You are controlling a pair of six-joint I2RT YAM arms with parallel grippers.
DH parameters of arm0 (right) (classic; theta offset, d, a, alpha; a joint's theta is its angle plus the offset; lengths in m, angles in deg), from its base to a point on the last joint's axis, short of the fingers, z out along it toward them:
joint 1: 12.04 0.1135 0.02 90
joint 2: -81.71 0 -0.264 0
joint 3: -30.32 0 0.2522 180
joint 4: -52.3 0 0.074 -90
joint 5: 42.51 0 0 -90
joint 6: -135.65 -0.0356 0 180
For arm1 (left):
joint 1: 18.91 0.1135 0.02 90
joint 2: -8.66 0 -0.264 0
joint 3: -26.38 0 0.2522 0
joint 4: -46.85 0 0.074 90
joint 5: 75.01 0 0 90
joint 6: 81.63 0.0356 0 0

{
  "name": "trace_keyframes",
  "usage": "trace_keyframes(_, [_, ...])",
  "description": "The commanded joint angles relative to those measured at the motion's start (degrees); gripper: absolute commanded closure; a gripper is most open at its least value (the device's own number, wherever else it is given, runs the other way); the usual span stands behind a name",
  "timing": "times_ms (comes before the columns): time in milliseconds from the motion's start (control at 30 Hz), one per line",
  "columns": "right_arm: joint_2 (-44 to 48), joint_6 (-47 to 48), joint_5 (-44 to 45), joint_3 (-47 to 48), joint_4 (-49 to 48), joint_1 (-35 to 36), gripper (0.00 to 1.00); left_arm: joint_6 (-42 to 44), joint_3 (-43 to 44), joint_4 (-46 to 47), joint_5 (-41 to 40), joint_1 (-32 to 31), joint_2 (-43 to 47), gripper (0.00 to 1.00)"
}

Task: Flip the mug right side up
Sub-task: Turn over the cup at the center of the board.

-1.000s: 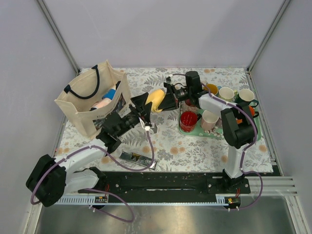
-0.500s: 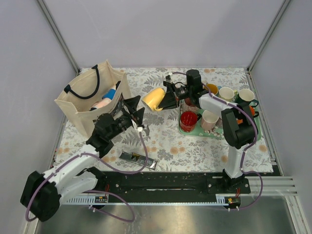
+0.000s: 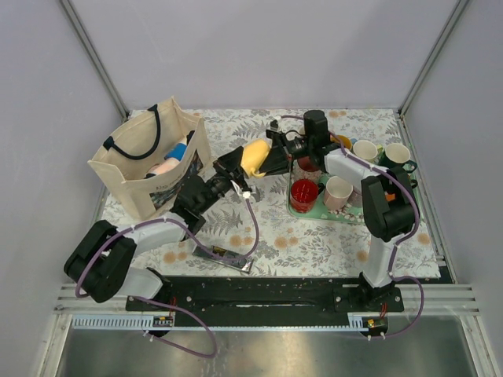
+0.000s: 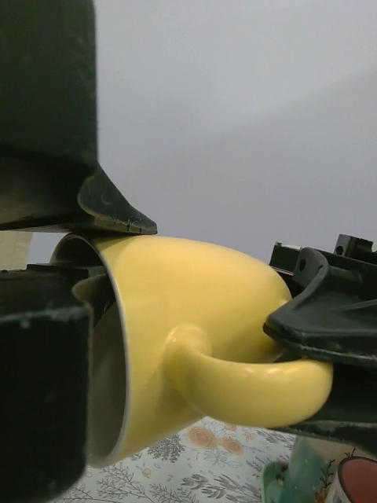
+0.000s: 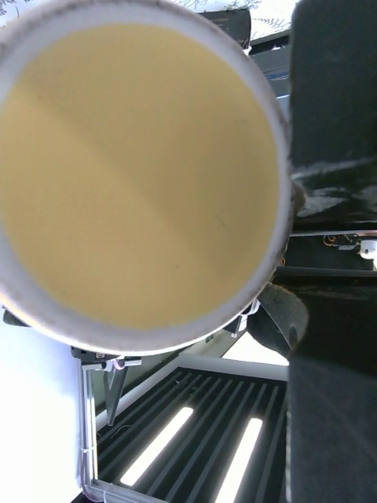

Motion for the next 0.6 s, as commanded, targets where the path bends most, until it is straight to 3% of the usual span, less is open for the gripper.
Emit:
trace_keyframes(0, [3.0,2.2,-8.1,2.8,-1.3,1.1,0.7,-3.2,3.6,0.2,0.6,-0.4,4.5,1.0])
trace_keyframes(133, [2.9,2.8,-7.3,4.5,-3.2,0.6,0.22,-5.5,4.1,-15.3,1.6,-0.6,12.3,1.0])
trace_keyframes(167, [2.9,3.1,-6.8,5.2,-3.2,0.2,0.01,-6.4,5.3,-21.2,1.6,-0.5,14.6,1.0])
trace_keyframes(333, [3.7,6.5,-4.1,9.2,-1.1,-1.0,0.0,-12.9,16.6,-62.6,1.7,-0.6,20.7,1.0])
trace_keyframes(567, [6.7,13.2,1.4,10.0,6.5,-2.9,0.0,-26.6,35.4,-98.6,-1.9,-0.7,12.5,1.0])
